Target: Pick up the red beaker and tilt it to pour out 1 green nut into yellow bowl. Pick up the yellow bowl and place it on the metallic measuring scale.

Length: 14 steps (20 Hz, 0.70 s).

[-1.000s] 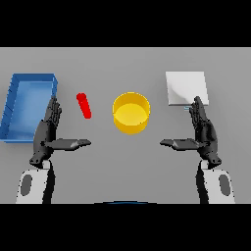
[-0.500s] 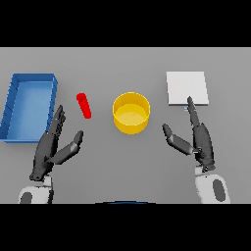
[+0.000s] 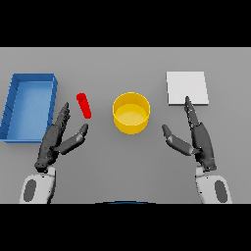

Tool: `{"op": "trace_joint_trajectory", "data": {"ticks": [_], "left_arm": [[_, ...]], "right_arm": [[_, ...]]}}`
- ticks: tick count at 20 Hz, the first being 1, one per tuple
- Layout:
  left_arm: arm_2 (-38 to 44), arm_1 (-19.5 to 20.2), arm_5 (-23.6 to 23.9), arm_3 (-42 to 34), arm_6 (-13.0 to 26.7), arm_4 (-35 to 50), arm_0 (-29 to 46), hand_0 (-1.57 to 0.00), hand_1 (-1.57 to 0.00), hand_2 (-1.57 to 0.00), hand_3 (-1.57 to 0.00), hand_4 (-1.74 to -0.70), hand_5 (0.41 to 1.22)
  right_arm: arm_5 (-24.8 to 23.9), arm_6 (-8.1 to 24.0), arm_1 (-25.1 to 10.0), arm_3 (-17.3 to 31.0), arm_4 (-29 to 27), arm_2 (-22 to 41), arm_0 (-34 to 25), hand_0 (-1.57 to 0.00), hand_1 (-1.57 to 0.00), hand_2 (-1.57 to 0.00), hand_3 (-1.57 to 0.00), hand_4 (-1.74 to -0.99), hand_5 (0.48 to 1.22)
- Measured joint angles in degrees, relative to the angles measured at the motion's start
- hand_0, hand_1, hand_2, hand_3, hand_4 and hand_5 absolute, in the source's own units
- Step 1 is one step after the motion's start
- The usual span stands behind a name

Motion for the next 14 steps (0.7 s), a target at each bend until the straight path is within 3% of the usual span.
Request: {"op": "trace_joint_trajectory", "data": {"ticks": [2,4,11,14], "left_arm": [[1.6,0.4,-0.2,4.3,-2.3,0.6,-3.0,0.0,0.0,0.0,0.0,-1.18,0.648],[2.5,0.6,0.1,9.5,-1.3,0.1,-7.6,0.0,0.0,0.0,0.0,-1.18,0.64],[4.0,0.3,-0.1,21.2,-7.2,-0.6,-16.4,0.0,0.0,0.0,0.0,-1.2,0.654],[3.9,0.4,1.0,23.6,-6.4,-2.1,-19.3,0.0,0.0,0.0,0.0,-1.2,0.663]], "right_arm": [[0.3,0.0,-0.5,0.9,-0.6,-0.7,-0.6,0.0,0.0,0.0,0.0,-1.219,0.626],[0.6,-0.6,-0.2,1.7,-1.2,-0.9,-0.7,0.0,0.0,0.0,0.0,-1.225,0.627],[0.8,-0.8,-0.2,0.8,-1.4,-0.8,-0.2,0.0,0.0,0.0,0.0,-1.229,0.628],[0.5,-0.3,0.0,0.8,-1.3,-0.8,-0.5,0.0,0.0,0.0,0.0,-1.231,0.633]]}}
